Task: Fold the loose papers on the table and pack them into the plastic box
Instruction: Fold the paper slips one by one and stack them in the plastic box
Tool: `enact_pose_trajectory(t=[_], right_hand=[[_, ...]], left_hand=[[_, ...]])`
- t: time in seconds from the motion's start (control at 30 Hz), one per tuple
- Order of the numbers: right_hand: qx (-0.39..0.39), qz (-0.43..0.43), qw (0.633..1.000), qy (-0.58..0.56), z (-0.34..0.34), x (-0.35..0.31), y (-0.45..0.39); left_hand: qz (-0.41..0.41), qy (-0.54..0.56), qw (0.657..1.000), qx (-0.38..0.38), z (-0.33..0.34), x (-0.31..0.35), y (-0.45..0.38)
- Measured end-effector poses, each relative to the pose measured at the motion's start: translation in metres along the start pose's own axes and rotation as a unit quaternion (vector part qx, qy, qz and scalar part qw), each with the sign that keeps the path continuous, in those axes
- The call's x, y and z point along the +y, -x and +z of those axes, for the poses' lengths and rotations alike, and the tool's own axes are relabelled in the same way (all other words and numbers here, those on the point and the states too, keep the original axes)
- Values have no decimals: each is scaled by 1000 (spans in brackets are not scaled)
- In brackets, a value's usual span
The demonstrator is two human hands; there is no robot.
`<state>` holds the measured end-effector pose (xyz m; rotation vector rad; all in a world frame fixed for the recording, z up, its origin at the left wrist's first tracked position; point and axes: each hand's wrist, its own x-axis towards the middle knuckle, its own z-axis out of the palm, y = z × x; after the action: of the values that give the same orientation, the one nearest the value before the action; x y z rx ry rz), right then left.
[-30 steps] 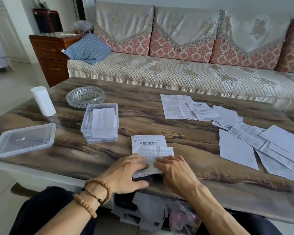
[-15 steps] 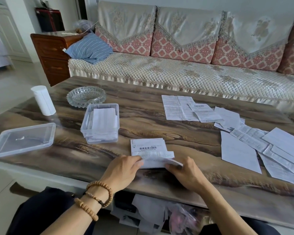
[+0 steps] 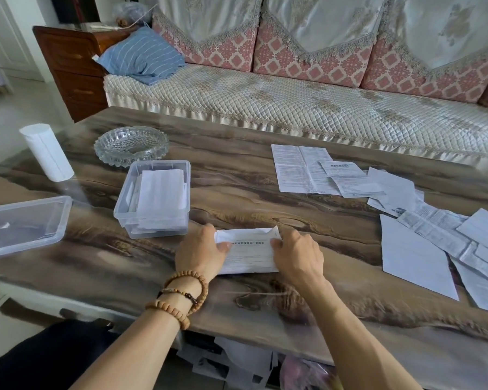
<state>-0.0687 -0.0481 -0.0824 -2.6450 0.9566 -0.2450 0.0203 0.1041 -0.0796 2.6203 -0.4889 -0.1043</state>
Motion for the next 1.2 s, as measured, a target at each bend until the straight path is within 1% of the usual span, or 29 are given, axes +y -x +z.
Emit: enact_pose_trajectory(t=[0.13, 0.23, 0.3, 0.53, 0.7, 0.8, 0.87, 0.9, 0.97, 1.03, 1.07, 1.13, 1.17, 1.2], right_hand=[[8, -26, 999, 35, 2, -1, -3], [5, -26, 999, 46, 2, -3, -7], [1, -21, 999, 47, 1, -5, -9], [10, 3, 999, 45, 5, -5, -14], [13, 7, 998, 54, 3, -9, -13], [10, 9, 998, 53, 1, -11, -11], [18, 12, 998, 56, 1, -12, -10], [22, 13, 998, 61, 2, -12, -10], [25, 13, 997, 73, 3, -12, -9], [25, 15, 996, 78, 4, -12, -8], [23, 21, 997, 74, 5, -13, -9], [19, 32, 997, 65, 5, -10, -9], [26, 23, 996, 77, 5, -8, -9], [43, -11, 993, 110, 6, -5, -7]], left_hand=[[39, -39, 997, 58, 4, 3, 1], [58, -66, 993, 79, 8, 2, -1], [62, -85, 991, 82, 9, 0, -3], [62, -104, 989, 82, 9, 1, -1], [66, -144, 984, 80, 7, 2, 1], [70, -144, 983, 87, 7, 1, 3], [87, -141, 981, 98, 7, -1, 3], [114, -145, 978, 98, 9, -3, 1], [204, -137, 966, 84, 14, -5, -3], [293, -113, 949, 19, 17, -10, -4], [313, -107, 943, -15, 15, -14, -4], [317, -109, 940, -58, 12, -23, -1], [309, -124, 940, -77, 9, -28, 0], [299, -137, 939, -98, 7, -32, 0]])
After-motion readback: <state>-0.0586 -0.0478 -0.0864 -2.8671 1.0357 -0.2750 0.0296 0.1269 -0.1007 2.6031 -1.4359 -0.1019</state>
